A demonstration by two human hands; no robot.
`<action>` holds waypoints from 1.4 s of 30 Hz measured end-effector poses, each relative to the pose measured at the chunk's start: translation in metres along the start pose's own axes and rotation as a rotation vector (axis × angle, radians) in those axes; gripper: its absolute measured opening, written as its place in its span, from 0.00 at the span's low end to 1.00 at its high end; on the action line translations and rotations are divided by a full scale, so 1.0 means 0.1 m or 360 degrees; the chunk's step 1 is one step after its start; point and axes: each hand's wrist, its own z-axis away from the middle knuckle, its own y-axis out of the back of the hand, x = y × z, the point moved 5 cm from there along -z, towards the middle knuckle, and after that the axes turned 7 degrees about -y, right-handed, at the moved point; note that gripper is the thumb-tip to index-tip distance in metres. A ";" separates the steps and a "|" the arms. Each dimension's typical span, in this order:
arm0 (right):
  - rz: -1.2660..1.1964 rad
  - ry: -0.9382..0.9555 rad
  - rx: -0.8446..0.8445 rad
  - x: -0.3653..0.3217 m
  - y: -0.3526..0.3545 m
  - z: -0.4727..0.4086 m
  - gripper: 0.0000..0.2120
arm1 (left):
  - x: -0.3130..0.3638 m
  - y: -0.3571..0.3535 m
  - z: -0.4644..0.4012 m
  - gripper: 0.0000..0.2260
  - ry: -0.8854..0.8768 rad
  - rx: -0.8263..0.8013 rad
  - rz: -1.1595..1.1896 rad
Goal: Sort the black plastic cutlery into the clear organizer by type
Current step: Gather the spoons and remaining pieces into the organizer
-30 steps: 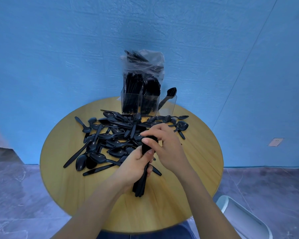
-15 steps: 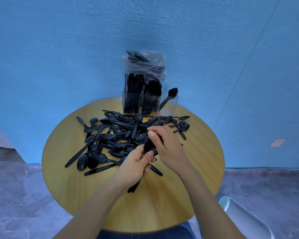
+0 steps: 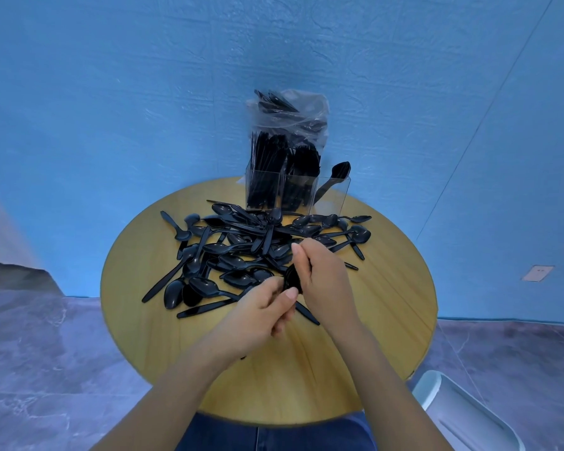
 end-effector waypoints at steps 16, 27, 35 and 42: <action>0.0015 -0.0232 -0.0195 0.08 -0.20 0.11 0.10 | -0.21 0.47 0.17 0.13 -0.0118 0.0477 -0.0002; 0.0799 -0.0208 -0.0469 0.15 -0.37 0.15 0.18 | -0.29 0.53 0.16 0.14 -0.0135 0.0675 -0.0081; 0.0935 -0.0096 -0.0461 0.18 -0.34 0.16 0.14 | -0.30 0.51 0.16 0.15 -0.0133 0.0674 -0.0086; 0.1003 -0.0040 -0.0387 0.21 -0.23 0.19 0.13 | -0.30 0.53 0.16 0.15 -0.0115 0.0693 -0.0079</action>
